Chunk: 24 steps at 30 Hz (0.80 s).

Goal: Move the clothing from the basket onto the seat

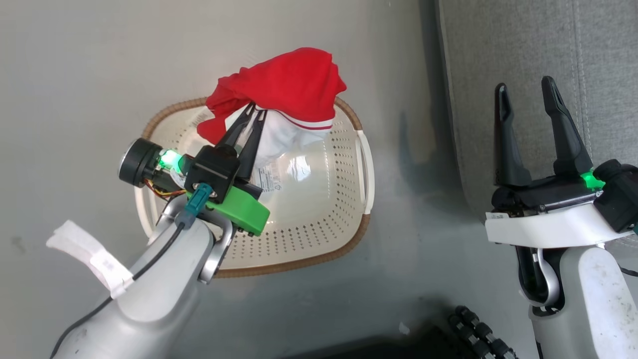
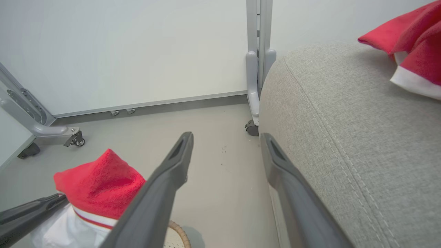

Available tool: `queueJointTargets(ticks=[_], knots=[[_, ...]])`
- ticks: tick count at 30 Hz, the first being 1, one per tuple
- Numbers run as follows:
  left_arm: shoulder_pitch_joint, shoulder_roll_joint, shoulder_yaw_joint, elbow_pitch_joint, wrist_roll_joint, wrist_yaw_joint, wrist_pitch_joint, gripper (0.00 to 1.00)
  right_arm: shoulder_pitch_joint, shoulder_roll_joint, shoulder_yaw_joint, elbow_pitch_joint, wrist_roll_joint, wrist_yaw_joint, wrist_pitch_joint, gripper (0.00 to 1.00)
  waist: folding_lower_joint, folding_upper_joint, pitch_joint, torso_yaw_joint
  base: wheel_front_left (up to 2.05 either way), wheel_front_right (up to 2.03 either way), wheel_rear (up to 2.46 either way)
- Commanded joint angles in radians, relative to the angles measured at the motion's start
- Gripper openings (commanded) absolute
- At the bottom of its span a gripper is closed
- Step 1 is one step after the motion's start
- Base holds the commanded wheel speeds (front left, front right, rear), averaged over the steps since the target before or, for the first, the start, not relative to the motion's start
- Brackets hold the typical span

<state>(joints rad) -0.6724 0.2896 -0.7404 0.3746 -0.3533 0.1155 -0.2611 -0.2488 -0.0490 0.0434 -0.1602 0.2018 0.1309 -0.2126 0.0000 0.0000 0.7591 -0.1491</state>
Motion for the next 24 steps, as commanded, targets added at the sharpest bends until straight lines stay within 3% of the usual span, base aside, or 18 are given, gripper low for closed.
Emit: queueJointTargets(ticks=[1, 24], knots=[[0.027, -0.007, 0.016, -0.032, 0.017, -0.001, -0.005, 0.0, 0.02, -0.003, -0.007, -0.008, -0.008, 0.0, 0.009, 1.0, 0.0, 0.0, -0.083, 0.045, 0.0, 0.0, 0.0], [0.212, -0.083, 0.222, -0.419, 0.123, -0.034, -0.005, 0.0, 0.155, -0.004, 0.001, -0.043, -0.038, 0.0, 0.135, 1.0, 0.0, 0.0, -0.425, 0.122, 0.0, 0.0, 0.0]])
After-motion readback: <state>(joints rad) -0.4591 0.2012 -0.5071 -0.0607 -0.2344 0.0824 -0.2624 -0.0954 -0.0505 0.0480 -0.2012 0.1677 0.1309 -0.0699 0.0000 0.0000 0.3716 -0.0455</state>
